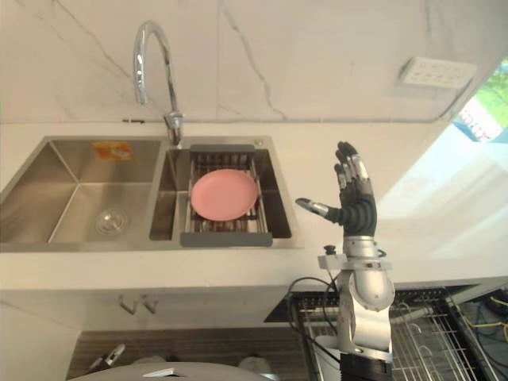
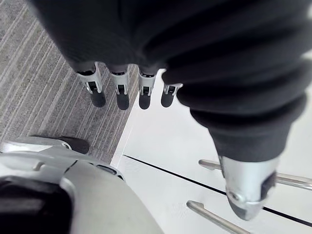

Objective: Walk over to the sink, pick up the cup, carry it to the dishwasher, place the cup inside the dishwasher, then close the dishwasher door

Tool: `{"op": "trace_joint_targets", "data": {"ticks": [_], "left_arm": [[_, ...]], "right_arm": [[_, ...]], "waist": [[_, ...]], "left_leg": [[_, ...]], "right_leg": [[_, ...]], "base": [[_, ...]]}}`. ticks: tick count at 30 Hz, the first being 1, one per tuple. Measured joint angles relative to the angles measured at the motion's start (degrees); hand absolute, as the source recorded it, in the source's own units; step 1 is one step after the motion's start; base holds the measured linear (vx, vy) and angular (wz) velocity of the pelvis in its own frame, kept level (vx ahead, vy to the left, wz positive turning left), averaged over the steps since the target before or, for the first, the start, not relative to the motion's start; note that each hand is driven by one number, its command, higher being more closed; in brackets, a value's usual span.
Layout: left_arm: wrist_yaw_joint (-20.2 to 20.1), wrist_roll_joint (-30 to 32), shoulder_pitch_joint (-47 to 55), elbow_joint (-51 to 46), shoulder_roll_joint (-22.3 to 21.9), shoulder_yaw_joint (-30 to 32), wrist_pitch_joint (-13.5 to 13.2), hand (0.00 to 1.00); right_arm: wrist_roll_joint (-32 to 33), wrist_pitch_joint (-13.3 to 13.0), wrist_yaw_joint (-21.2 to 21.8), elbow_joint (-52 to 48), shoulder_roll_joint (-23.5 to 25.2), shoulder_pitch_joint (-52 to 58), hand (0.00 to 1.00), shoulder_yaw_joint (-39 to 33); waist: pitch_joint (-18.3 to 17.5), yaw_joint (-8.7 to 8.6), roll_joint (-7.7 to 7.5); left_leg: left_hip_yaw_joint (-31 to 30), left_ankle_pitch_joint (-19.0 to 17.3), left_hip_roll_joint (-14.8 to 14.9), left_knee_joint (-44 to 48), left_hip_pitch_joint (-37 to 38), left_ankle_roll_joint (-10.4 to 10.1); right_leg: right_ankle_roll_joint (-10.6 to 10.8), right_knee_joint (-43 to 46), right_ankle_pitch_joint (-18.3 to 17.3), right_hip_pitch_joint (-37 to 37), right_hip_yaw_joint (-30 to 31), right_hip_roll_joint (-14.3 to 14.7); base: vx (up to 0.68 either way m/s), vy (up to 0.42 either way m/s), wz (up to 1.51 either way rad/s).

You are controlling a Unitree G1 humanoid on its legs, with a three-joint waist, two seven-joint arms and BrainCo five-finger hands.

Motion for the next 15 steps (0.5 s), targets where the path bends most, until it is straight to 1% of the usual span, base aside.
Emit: {"op": "trace_joint_targets", "data": {"ticks": [1,2,3,4,6,8,9,11,14,15], "left_arm": [[0.0,0.0,0.0,0.1,0.1,0.0,0.2,0.0],[-0.2,0.0,-0.2,0.5,0.3,0.0,0.3,0.0],[-0.3,0.1,-0.3,0.6,0.3,0.0,0.5,0.0],[-0.4,0.1,-0.3,0.6,0.4,0.0,0.7,0.0],[-0.4,0.2,-0.2,0.6,0.5,0.2,1.0,0.0],[-0.4,0.3,-0.4,0.6,0.8,1.1,1.7,0.0],[-0.4,0.4,-0.4,0.6,0.9,1.7,2.1,0.0],[-0.4,1.5,-0.4,0.6,1.3,2.3,2.9,0.0],[-0.4,2.5,-0.4,0.6,1.5,3.1,3.5,0.0],[-0.4,2.8,-0.4,0.6,1.5,3.7,3.8,0.0]], "right_arm": [[-2.5,0.0,-0.4,-0.1,-0.7,-0.2,0.0,0.0],[-6.7,0.0,-0.4,-0.1,-1.9,-0.2,0.0,0.0],[-8.7,0.0,-0.4,-0.1,-2.5,-0.2,0.0,0.1],[-13.7,0.0,-0.5,-0.1,-3.8,-0.5,0.0,0.7],[-18.5,0.0,-0.9,-0.1,-4.9,-1.9,0.0,2.1],[-23.7,0.0,-1.1,-0.1,-6.3,-5.5,0.0,3.9],[-25.3,0.0,-1.1,-0.1,-6.6,-6.7,0.0,4.5],[-28.2,0.0,-0.6,0.1,-7.7,-8.9,0.0,6.0],[-31.4,-0.2,0.7,1.5,-8.4,-11.3,0.0,8.5],[-33.2,-0.3,1.7,2.9,-8.6,-12.4,0.0,9.7]], "waist": [[-0.1,-0.03,-0.24],[-0.1,0.0,-0.32],[-0.2,0.02,-0.42],[-0.3,0.05,-0.66],[-0.4,0.14,-0.89],[-0.4,0.41,-1.3],[-0.5,0.55,-1.67],[-0.6,0.89,-2.63],[-0.9,1.48,-3.34],[-1.0,1.72,-3.53]], "left_leg": [[-0.1,0.5,-0.1,-0.8,0.1,-0.2],[-0.1,1.1,-0.1,-1.6,0.2,-0.3],[-0.2,1.2,-0.1,-2.0,0.3,-0.3],[-0.4,2.0,-0.1,-2.9,0.8,-0.2],[-0.5,2.6,-0.2,-3.7,1.2,-0.2],[-0.9,2.8,-0.2,-3.9,1.2,-0.2],[-1.1,3.1,-0.2,-4.2,1.2,0.2],[-1.6,3.3,-0.3,-4.7,1.6,0.2],[-1.8,3.4,-0.5,-5.8,2.1,0.0],[-1.9,3.5,-0.7,-5.8,2.1,0.1]], "right_leg": [[0.1,0.0,-0.1,-0.1,-0.1,0.0],[0.1,-0.1,-0.1,-0.2,-0.5,0.0],[0.1,-0.2,-0.1,-0.2,-0.7,0.0],[0.0,-0.2,-0.1,-0.2,-1.3,0.0],[0.2,-0.1,0.1,-0.1,-1.5,0.1],[0.5,-0.1,0.5,0.0,-1.8,0.1],[0.5,-0.1,0.5,0.2,-1.9,0.2],[0.5,-0.2,0.5,0.7,-2.6,0.1],[0.6,-0.3,0.4,1.0,-2.7,0.1],[0.6,-0.3,0.3,1.1,-3.0,0.0]], "base": [[-0.01,-0.011,0.07],[0.0,-0.008,0.11],[0.02,-0.012,0.19],[0.04,-0.009,0.16],[0.05,-0.008,0.1],[0.04,-0.013,0.07],[0.03,-0.011,0.09],[0.03,-0.008,0.13],[0.0,0.002,0.04],[-0.01,0.005,0.08]]}}
